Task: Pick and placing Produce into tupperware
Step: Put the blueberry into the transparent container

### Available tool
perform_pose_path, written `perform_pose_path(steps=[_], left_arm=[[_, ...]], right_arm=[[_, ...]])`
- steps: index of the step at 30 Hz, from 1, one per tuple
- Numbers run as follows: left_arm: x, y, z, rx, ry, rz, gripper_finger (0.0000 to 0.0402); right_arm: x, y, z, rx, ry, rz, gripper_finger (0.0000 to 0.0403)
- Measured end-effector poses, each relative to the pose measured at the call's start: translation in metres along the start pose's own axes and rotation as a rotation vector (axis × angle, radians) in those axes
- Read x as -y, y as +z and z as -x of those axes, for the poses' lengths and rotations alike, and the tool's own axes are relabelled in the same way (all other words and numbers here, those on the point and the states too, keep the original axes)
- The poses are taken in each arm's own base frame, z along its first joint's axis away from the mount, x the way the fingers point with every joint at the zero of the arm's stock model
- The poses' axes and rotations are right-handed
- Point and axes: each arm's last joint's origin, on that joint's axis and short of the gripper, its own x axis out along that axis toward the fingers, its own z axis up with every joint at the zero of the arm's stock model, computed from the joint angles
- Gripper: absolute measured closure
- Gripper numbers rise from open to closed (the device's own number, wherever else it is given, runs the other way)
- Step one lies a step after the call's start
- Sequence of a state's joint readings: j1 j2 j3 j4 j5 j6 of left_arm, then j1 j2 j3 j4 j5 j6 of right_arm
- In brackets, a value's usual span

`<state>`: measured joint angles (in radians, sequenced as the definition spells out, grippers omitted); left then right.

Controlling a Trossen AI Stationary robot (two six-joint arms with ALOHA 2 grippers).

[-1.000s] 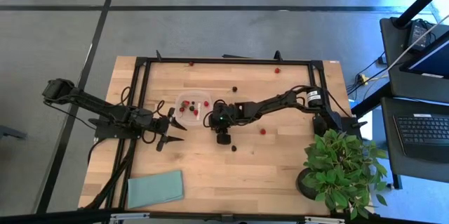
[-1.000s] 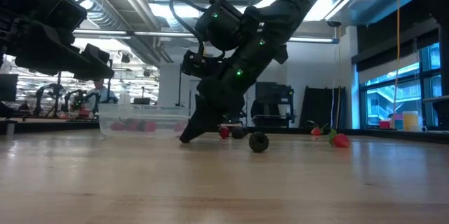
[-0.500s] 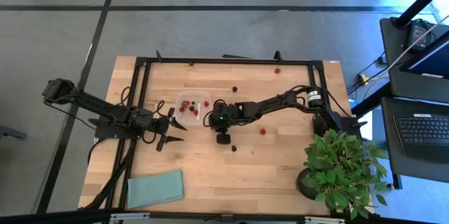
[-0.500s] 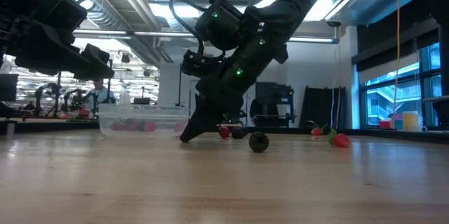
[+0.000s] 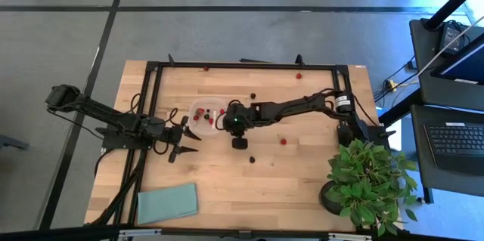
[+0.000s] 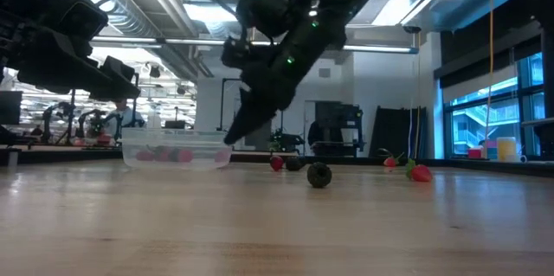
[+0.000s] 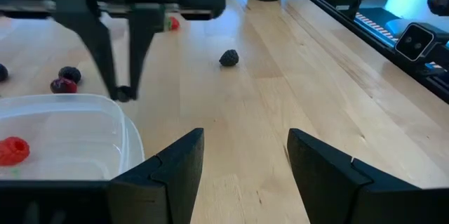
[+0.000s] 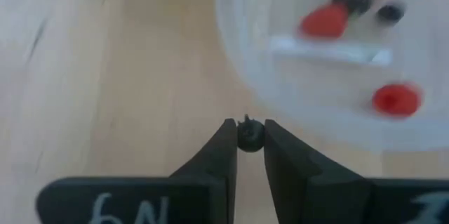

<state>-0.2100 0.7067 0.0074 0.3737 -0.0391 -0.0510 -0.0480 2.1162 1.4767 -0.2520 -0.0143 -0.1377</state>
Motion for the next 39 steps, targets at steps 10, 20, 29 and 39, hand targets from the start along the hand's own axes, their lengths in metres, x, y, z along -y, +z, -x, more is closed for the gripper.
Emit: perform_pose_path(steps=[10, 20, 29, 39], left_arm=[[0.0, 0.0, 0.0, 0.0, -0.004, 0.0, 0.0202], [0.0, 0.0, 0.0, 0.001, -0.004, 0.0, 0.0202], [0.0, 0.0, 0.0, 0.001, -0.004, 0.0, 0.0202], [0.0, 0.0, 0.0, 0.001, -0.004, 0.0, 0.0202]], right_arm=[[0.023, 0.019, 0.01, 0.074, -0.038, -0.019, 0.0342], [0.03, 0.032, 0.012, 0.219, -0.065, -0.029, 0.0341], [0.033, 0.034, -0.001, 0.294, -0.082, -0.017, 0.0341], [0.038, 0.019, -0.023, 0.248, -0.082, -0.05, 0.034]])
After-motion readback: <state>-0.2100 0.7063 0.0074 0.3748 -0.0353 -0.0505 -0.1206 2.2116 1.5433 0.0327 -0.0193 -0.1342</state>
